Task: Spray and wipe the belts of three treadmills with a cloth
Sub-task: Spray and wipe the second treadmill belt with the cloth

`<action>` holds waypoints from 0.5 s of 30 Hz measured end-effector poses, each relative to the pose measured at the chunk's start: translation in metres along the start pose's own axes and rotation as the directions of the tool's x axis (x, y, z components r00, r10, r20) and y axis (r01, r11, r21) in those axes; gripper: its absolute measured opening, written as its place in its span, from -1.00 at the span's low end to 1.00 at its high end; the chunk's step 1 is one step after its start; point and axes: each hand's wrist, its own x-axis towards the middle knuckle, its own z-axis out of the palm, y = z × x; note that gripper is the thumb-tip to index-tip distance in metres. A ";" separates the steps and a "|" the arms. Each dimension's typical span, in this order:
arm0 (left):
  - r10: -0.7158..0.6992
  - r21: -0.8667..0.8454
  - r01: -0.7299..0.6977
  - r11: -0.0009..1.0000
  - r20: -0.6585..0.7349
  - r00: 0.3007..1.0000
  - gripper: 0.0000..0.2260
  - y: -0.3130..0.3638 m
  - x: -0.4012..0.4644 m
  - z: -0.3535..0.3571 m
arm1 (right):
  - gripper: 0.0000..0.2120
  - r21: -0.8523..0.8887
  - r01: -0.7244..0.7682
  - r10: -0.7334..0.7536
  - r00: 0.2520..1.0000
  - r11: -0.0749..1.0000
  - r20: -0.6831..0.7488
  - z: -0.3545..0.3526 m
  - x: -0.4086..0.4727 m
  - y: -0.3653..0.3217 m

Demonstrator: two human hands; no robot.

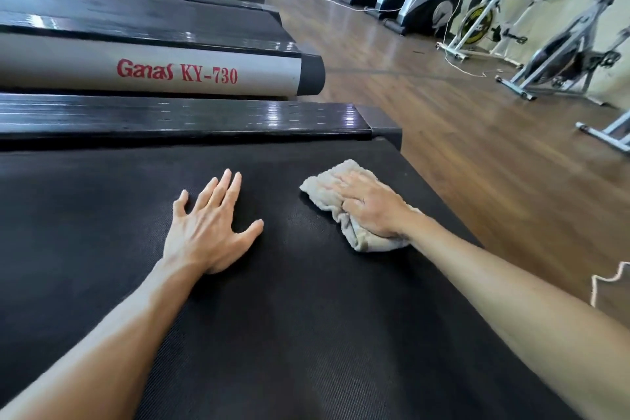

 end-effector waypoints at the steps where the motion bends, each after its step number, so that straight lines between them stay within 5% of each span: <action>1: 0.019 -0.016 -0.018 1.000 0.011 1.000 -0.24 0.002 0.000 -0.001 | -0.52 -0.027 -0.083 0.083 0.997 0.996 0.002 -0.006 0.014 0.004; 4: 0.042 -0.036 -0.040 0.999 0.049 0.998 -0.24 0.003 -0.005 -0.011 | -0.69 -0.042 -0.184 0.179 0.980 0.982 -0.091 -0.014 0.044 -0.035; 9: 0.119 -0.008 -0.119 0.993 0.086 0.989 -0.21 0.007 -0.027 -0.010 | -0.44 0.055 0.081 -0.083 0.996 0.995 0.043 0.011 -0.040 -0.033; 15: 0.079 -0.033 -0.076 0.997 0.092 0.993 -0.14 0.024 -0.087 -0.018 | -0.64 -0.082 -0.103 0.104 0.995 0.991 -0.001 -0.010 -0.026 -0.033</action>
